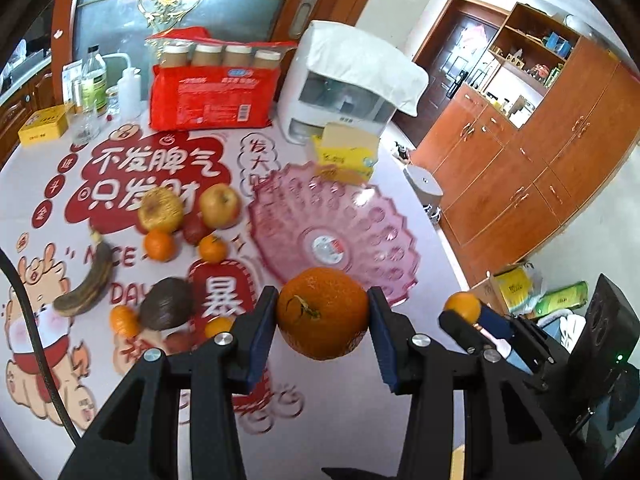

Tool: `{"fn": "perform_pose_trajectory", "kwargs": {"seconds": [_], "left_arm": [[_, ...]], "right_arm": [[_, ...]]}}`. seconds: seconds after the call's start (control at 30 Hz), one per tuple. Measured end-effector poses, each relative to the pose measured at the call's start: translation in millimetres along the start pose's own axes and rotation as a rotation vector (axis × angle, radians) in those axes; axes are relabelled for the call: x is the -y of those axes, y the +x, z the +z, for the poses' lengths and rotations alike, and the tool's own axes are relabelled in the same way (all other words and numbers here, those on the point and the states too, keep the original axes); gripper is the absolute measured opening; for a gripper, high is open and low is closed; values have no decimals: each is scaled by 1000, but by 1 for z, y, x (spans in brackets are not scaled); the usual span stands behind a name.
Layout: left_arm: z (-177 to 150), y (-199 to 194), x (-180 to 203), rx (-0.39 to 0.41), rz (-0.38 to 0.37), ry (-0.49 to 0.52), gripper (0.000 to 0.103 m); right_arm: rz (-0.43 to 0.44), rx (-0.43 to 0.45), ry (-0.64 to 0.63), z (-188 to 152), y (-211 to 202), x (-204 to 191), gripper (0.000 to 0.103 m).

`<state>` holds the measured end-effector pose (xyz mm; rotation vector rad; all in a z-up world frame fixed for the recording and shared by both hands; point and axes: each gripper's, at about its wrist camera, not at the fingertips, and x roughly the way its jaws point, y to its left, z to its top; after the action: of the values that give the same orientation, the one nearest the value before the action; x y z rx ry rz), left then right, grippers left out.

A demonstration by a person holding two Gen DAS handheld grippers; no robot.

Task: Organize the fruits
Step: 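Carry the orange in the left tool into the pink bowl and release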

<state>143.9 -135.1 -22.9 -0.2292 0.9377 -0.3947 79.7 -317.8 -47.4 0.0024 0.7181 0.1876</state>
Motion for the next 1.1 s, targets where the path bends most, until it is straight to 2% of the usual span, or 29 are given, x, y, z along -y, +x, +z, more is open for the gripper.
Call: {"fn": "perform_pose_trajectory", "kwargs": {"seconds": [0.2,0.4,0.53,0.7,0.9,1.1], "left_arm": [[8,29,33,13,11,15,43],[15,67,46,-33,33,-8,44],[17,97,47,-79,56,-28,44],[16,128,44,-131,88,-48,44],[16,148,47,-165,116,-22,44],[16,159,46,-189,120,-23,44]], "right_arm": [[18,-27,-6,4,27,37,36],[61,-120,60,-1,64,67,36],[91,-150,92,-4,83,82,36],[107,-188,73,-6,102,89,36],[114,-196,18,-4,115,83,36],[124,-203,22,-4,122,83,36]]}}
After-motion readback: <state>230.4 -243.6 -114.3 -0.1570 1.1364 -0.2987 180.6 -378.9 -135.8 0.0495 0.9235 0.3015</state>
